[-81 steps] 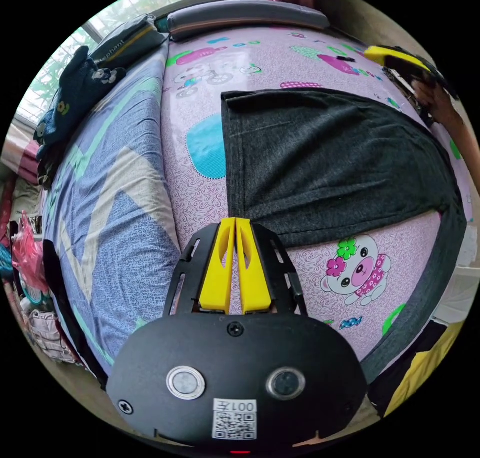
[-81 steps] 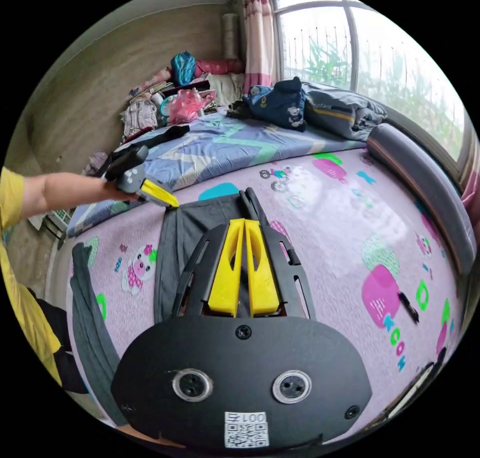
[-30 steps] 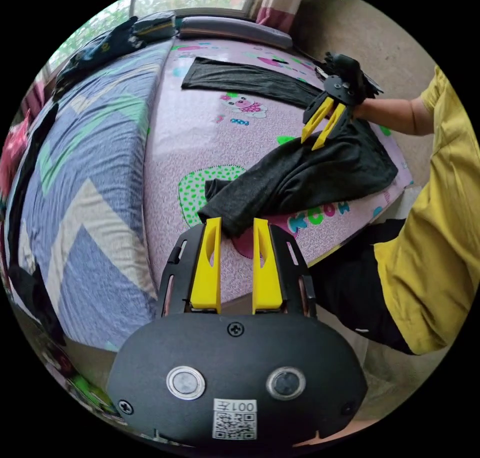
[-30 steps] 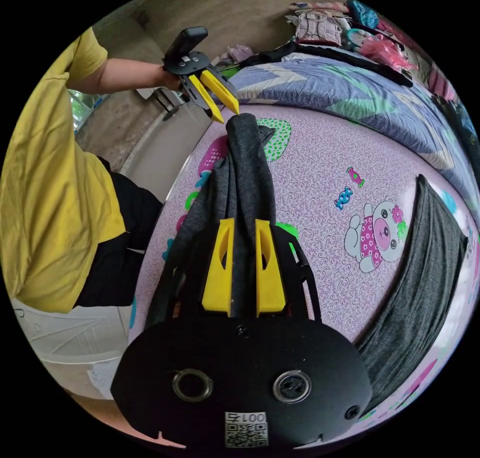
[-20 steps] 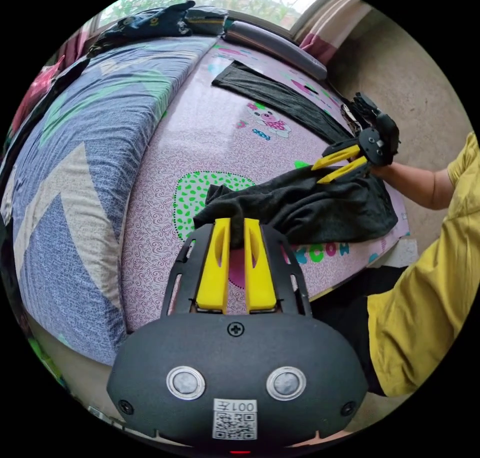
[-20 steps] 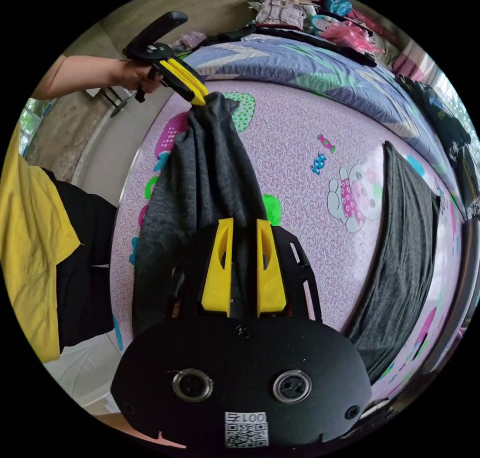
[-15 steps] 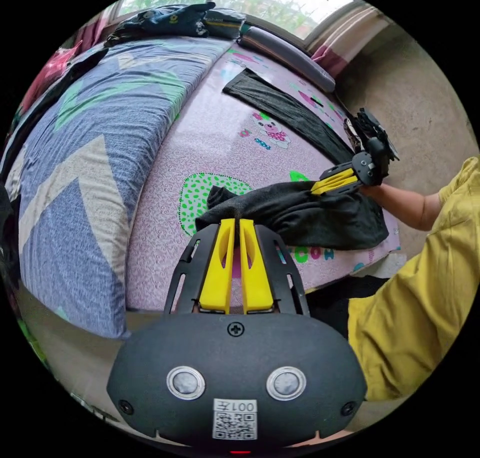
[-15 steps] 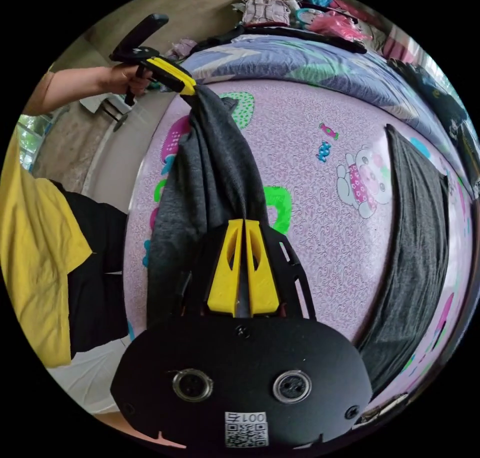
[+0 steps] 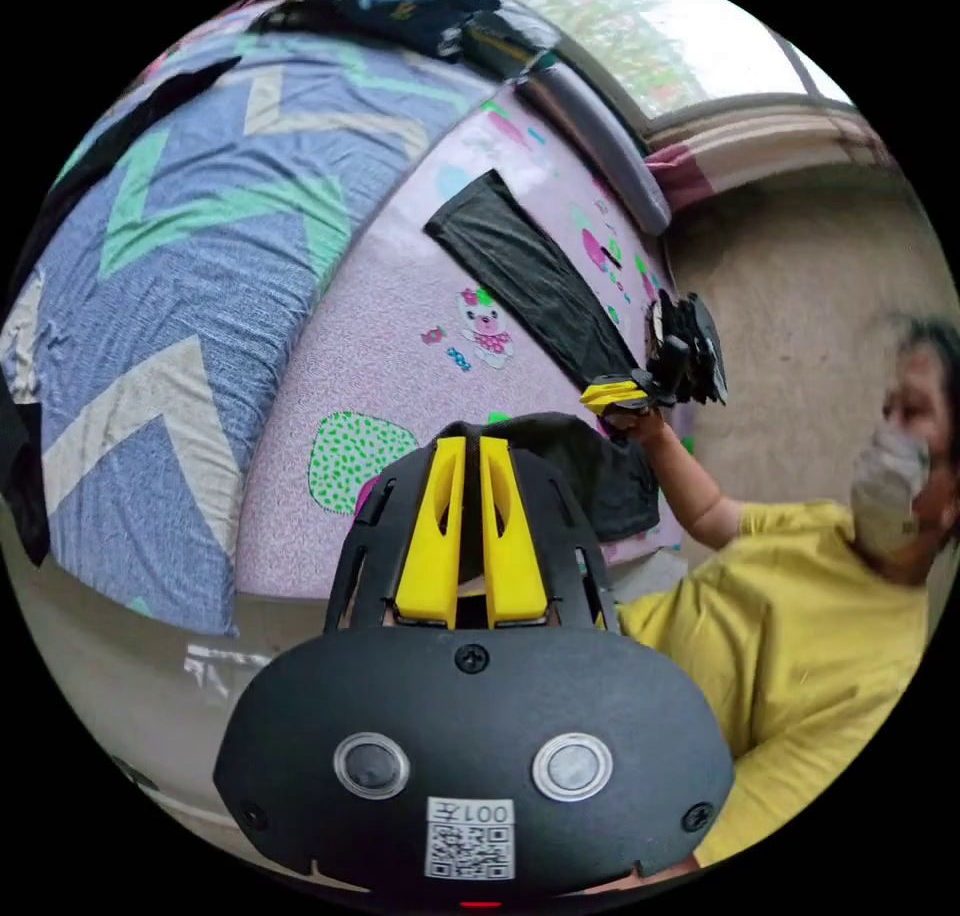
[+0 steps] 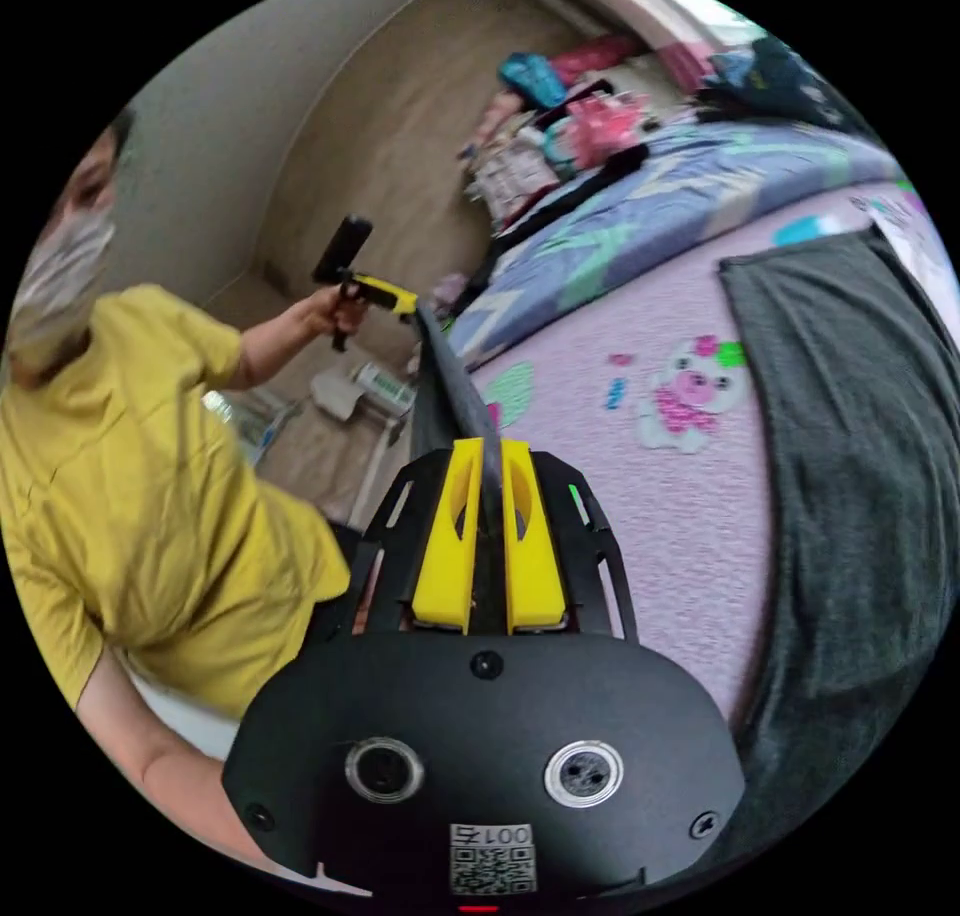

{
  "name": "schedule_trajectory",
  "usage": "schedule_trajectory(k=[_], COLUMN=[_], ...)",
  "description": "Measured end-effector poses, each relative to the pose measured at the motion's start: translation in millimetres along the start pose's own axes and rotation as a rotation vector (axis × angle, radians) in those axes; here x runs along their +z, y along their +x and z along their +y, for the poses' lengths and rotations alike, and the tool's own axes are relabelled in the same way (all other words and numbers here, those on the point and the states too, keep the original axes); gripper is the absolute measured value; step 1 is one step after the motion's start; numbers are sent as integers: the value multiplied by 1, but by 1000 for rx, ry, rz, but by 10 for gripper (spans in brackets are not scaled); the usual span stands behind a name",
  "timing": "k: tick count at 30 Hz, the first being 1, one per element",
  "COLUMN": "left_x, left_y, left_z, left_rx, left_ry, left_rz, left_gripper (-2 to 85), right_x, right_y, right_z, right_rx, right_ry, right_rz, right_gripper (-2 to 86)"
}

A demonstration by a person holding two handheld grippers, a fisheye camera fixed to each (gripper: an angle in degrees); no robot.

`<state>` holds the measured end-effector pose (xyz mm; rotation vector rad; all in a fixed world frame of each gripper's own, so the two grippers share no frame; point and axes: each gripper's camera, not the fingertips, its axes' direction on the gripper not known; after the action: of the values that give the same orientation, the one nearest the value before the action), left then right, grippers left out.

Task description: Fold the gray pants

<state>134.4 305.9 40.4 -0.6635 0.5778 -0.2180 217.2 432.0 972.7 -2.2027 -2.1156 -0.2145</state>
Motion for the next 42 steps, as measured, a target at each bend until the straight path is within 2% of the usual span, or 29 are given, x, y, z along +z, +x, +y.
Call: schedule_trajectory(k=[3, 6, 10, 14, 17, 22, 28, 31, 34, 39, 42], left_x=[31, 47, 69, 109, 124, 127, 136, 141, 132, 90, 68], left_y=[-41, -49, -21, 8, 12, 0, -4, -5, 0, 3, 1], left_z=[-48, -68, -55, -24, -15, -27, -44, -48, -45, -43, -47], left_rx=[-79, -42, 178, 447, 482, 413, 437, 436, 459, 389, 346], left_ry=[-47, -50, -97, -206, -201, -135, -102, -121, -110, -31, 16], left_rz=[8, -104, -248, -528, -593, -538, -499, -461, -424, -310, -303], left_gripper=[18, 13, 9, 15, 41, 59, 61, 29, -7, -13, -14], right_x=[-13, -10, 12, 48, 65, 75, 81, 74, 46, -19, -36], right_y=[12, 0, -17, -46, -58, -62, -76, -83, -92, -103, -117], right_z=[-1, 10, 30, 43, 43, 36, 33, 41, 63, 129, 151], right_rx=[43, 21, -9, -92, -133, -113, -92, -35, 64, 357, 447], right_ry=[49, -32, -167, -300, -348, -340, -324, -297, -237, -172, -135], right_rz=[155, 305, 409, 497, 535, 506, 517, 537, 621, 907, 967], right_gripper=[5, 7, 9, 11, 13, 13, 11, 10, 8, 6, 7])
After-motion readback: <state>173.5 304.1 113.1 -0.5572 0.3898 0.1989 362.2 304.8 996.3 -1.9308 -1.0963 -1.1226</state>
